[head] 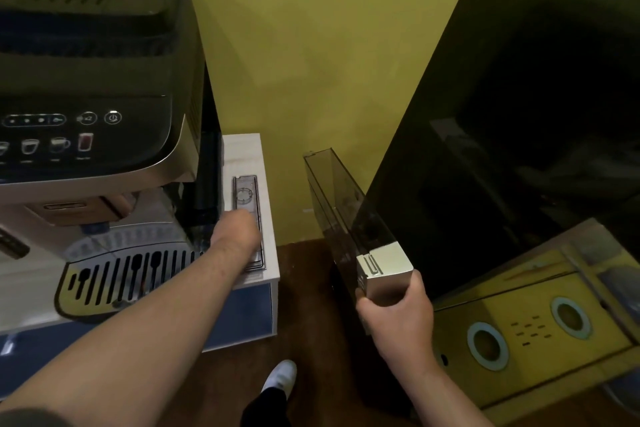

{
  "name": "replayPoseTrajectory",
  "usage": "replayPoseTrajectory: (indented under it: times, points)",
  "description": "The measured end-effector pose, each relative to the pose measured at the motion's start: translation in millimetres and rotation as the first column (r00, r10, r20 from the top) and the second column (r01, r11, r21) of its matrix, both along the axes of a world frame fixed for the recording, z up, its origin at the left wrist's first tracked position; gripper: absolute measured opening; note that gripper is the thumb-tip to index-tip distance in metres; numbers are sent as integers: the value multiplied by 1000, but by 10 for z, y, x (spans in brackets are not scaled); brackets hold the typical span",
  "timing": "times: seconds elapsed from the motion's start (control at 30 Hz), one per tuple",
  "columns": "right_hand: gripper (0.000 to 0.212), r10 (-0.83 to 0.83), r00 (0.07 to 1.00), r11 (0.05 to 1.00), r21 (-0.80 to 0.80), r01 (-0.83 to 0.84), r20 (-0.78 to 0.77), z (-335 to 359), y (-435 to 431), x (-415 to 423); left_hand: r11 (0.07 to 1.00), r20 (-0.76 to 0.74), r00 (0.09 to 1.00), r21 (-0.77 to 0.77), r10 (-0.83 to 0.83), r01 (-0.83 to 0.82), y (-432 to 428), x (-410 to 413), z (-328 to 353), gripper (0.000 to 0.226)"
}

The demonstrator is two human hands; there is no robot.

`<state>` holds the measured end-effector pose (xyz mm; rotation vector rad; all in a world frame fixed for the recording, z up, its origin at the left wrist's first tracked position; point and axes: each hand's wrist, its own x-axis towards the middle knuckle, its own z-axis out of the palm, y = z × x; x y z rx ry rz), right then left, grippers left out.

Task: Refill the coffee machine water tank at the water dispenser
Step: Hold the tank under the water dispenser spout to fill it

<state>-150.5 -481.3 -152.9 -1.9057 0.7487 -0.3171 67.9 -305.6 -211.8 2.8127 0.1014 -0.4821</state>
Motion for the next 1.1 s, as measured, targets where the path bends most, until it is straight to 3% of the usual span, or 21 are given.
replayPoseTrajectory:
  times: [0.27,0.4,0.47,0.57,0.63,0.7,0.87,1.1]
  points:
    - [62,20,1000,1000,-18,-20,-7,101,-74,66,930,33,981,325,-192,171,-45,22,142,41]
    - [63,2,1000,1000,-16,-2,7,131,-96,102,918,139,955,341,-263,203,-25,0,293,39]
    - [63,-7,1000,1000,-9,7,13,161,-110,108,948,223,935,226,-276,226,-40,0,348,40]
    - [67,-2,1000,1000,24,1,14,267,-147,84,932,238,956,-275,-170,234,-134,-33,499,54]
    - [69,22,1000,1000,20,-22,5,378,-169,33,788,149,988,-602,-49,130,-203,-95,639,61]
    - [69,62,998,998,4,-62,0,490,-183,-45,622,2,999,-783,39,-23,-247,-140,768,65]
    - [67,131,991,991,21,-132,31,797,-206,-310,315,-230,964,-912,134,-261,-247,-265,1063,65]
    - [66,238,971,967,91,-237,1,1045,-300,-835,203,-158,983,-964,94,-174,27,-747,1208,51]
